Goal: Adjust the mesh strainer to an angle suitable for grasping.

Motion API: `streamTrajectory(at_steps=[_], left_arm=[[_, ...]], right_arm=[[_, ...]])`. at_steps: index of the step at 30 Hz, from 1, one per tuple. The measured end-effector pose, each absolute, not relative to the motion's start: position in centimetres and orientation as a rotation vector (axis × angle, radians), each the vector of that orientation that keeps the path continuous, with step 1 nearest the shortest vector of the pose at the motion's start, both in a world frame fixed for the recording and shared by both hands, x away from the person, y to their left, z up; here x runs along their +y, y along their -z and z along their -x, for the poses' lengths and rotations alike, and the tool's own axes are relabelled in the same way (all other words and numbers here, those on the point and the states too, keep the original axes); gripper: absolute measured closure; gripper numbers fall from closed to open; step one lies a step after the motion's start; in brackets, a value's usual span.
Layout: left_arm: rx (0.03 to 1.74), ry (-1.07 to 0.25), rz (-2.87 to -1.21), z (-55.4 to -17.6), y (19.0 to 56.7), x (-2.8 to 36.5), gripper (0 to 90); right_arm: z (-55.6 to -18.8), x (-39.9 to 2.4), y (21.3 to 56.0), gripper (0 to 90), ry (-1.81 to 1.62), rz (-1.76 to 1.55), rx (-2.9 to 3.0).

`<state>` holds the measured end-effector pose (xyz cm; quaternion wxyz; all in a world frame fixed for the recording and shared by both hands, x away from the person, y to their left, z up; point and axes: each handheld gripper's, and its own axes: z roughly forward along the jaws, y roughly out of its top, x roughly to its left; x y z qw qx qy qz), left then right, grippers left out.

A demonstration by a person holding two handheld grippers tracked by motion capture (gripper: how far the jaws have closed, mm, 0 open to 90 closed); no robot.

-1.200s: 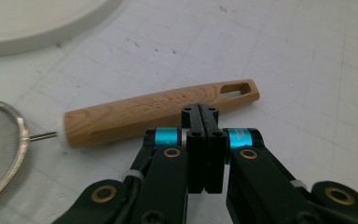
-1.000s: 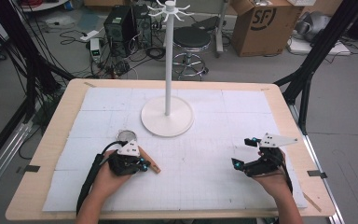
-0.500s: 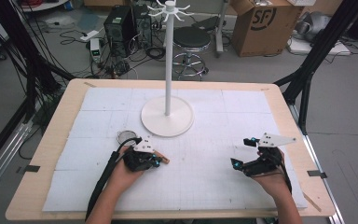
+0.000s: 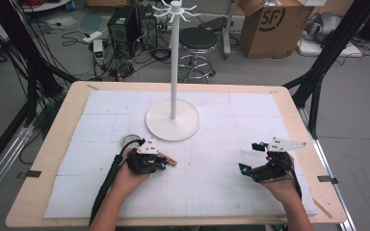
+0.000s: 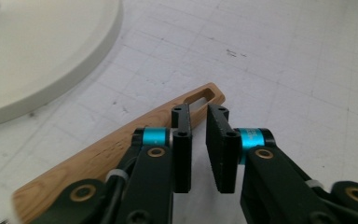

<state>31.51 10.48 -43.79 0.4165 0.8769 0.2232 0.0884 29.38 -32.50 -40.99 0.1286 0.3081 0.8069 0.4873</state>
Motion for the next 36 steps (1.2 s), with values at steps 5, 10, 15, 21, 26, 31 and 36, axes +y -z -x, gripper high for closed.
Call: streamTrajectory(at_steps=[5, 10, 15, 21, 26, 31, 36], left_arm=[[0.59, -0.271, -2.182, -31.6, 42.2, 12.2, 72.4], [0.624, -0.33, -2.17, -32.2, 41.0, 13.8, 66.1], [0.683, -0.366, -2.164, -33.2, 40.5, 15.0, 71.4], [0.762, -0.404, -2.19, -34.9, 41.0, 15.1, 83.2], [0.807, -0.399, -2.208, -36.3, 41.5, 14.8, 89.2], [0.855, -0.384, -2.241, -37.2, 42.6, 14.7, 89.7], [0.879, -0.367, -2.28, -37.3, 43.2, 14.7, 89.7]], right_arm=[[-29.3, -32.4, 41.0, 0.5, -1.419, -0.901, 2.352], [-29.4, -32.3, 41.1, 0.5, -1.413, -0.895, 2.355], [-29.4, -32.2, 41.2, 0.5, -1.409, -0.899, 2.363], [-29.5, -32.1, 41.4, 0.5, -1.399, -0.902, 2.374], [-29.6, -32.1, 41.5, 0.5, -1.39, -0.905, 2.381], [-29.7, -32.1, 41.7, 0.5, -1.384, -0.906, 2.384], [-29.8, -32.2, 41.8, 0.5, -1.373, -0.905, 2.388]])
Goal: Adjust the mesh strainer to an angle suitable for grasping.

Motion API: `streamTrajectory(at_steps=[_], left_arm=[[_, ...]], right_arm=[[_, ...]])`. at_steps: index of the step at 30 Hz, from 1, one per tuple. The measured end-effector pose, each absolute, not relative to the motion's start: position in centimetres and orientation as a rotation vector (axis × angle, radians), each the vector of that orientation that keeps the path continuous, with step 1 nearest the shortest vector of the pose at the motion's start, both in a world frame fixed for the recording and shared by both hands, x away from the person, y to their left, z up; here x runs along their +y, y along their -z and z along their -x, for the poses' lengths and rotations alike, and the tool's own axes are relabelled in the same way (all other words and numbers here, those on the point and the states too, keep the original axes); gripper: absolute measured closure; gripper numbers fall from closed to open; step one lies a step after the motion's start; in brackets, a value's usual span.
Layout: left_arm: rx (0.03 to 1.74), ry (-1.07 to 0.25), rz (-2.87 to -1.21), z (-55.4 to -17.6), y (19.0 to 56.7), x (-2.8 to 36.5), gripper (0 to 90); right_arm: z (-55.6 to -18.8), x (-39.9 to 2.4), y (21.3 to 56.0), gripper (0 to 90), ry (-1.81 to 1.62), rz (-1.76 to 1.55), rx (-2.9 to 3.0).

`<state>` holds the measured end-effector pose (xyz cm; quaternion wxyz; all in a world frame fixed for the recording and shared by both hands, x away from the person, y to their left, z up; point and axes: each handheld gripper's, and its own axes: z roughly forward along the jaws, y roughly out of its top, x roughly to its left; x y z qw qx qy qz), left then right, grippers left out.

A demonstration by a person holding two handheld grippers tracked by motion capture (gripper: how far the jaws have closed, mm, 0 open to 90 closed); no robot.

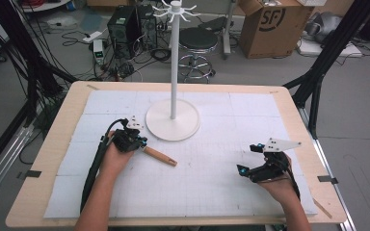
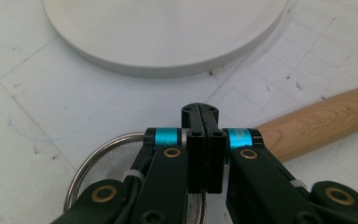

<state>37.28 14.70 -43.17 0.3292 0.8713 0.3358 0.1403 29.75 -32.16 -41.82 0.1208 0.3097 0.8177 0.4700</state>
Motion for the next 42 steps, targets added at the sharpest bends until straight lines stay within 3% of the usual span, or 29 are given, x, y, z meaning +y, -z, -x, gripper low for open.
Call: streamTrajectory(at_steps=[42], left_arm=[[0.895, -0.257, -2.215, -31.0, 43.6, 16.9, 89.8]], right_arm=[[-29.5, -31.9, 41.7, 0.5, -1.384, -0.882, 2.389]])
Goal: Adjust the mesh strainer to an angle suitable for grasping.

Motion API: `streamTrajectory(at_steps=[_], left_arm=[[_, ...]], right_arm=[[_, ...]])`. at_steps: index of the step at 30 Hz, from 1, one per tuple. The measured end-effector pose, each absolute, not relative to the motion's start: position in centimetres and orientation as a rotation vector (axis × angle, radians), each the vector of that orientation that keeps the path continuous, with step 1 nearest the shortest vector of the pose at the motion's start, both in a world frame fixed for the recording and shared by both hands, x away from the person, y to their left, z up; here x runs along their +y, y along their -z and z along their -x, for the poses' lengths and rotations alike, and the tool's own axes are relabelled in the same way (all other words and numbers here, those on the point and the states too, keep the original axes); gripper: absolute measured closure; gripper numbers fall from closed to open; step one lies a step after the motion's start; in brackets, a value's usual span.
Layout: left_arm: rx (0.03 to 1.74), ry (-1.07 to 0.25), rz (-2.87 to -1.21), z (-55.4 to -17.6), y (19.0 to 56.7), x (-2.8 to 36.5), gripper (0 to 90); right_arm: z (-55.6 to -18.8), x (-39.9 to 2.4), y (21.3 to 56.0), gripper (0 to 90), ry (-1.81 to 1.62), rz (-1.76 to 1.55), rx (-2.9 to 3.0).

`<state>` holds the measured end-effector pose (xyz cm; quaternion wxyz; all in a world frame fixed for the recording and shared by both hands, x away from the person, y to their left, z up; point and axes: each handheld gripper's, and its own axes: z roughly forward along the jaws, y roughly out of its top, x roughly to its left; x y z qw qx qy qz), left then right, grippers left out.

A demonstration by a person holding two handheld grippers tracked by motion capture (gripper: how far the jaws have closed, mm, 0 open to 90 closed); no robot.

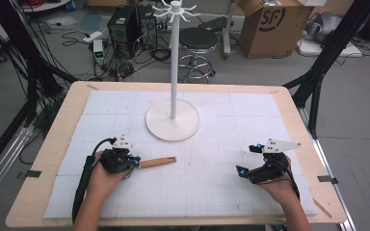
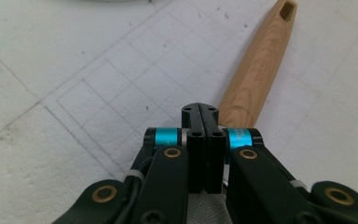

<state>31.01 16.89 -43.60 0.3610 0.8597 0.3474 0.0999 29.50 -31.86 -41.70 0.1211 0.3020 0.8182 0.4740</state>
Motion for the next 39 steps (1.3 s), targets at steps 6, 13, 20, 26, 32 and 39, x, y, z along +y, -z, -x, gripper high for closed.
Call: streamTrajectory(at_steps=[6, 13, 20, 26, 32, 39], left_arm=[[0.856, -0.258, -2.149, -30.7, 42.7, 17.4, 89.1], [0.765, -0.275, -2.078, -29.9, 41.3, 17.9, 83.2], [0.652, -0.312, -2.025, -28.6, 38.7, 16.9, 71.1], [0.59, -0.316, -2.026, -28.3, 37.8, 16.1, 58.1], [0.562, -0.314, -2.036, -28.4, 37.8, 15.9, 46.7], [0.559, -0.333, -2.039, -28.6, 37.8, 15.9, 33.6]], right_arm=[[-29.5, -32.0, 41.6, 0.5, -1.383, -0.888, 2.389], [-29.5, -32.0, 41.6, 0.5, -1.391, -0.893, 2.391], [-29.5, -32.1, 41.6, 0.5, -1.405, -0.888, 2.381], [-29.5, -32.2, 41.5, 0.5, -1.407, -0.9, 2.38], [-29.5, -32.3, 41.6, 0.5, -1.411, -0.9, 2.382], [-29.6, -32.3, 41.6, 0.5, -1.411, -0.896, 2.388]])
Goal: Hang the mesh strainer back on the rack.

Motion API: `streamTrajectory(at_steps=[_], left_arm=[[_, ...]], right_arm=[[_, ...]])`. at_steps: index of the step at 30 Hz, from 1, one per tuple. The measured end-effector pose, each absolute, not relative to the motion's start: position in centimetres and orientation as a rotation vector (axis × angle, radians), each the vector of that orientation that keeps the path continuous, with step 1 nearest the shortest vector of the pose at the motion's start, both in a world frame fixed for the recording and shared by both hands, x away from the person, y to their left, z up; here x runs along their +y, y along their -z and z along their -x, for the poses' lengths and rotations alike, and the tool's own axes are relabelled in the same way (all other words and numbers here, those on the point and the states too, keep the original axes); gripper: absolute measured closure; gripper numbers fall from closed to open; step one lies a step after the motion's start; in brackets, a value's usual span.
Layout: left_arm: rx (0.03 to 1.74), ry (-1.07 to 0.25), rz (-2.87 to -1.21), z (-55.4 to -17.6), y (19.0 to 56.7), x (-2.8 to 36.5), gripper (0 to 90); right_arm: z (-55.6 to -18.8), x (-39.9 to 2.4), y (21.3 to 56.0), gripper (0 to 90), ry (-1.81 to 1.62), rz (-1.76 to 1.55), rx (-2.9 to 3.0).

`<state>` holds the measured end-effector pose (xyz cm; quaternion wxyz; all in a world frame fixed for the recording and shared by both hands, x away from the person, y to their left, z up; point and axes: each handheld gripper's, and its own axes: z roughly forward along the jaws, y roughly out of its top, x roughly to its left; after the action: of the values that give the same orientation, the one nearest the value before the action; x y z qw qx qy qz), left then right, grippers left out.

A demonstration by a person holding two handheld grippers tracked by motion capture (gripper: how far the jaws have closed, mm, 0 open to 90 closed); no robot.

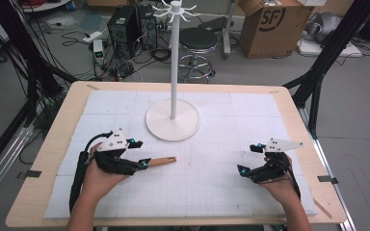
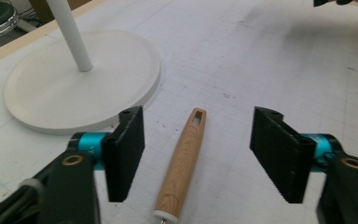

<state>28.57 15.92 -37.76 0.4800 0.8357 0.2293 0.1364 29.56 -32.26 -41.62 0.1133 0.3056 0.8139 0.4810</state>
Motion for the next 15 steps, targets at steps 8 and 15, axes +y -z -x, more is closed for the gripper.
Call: streamTrajectory(at_steps=[8, 15], left_arm=[[0.554, -0.334, -2.08, -28.9, 38.1, 15.7, 29.0], [0.579, -0.32, -2.145, -29.6, 38.6, 15.1, 23.2]], right_arm=[[-29.4, -32.3, 41.5, 0.5, -1.413, -0.901, 2.385], [-29.4, -32.6, 41.4, 0.5, -1.428, -0.904, 2.376]])
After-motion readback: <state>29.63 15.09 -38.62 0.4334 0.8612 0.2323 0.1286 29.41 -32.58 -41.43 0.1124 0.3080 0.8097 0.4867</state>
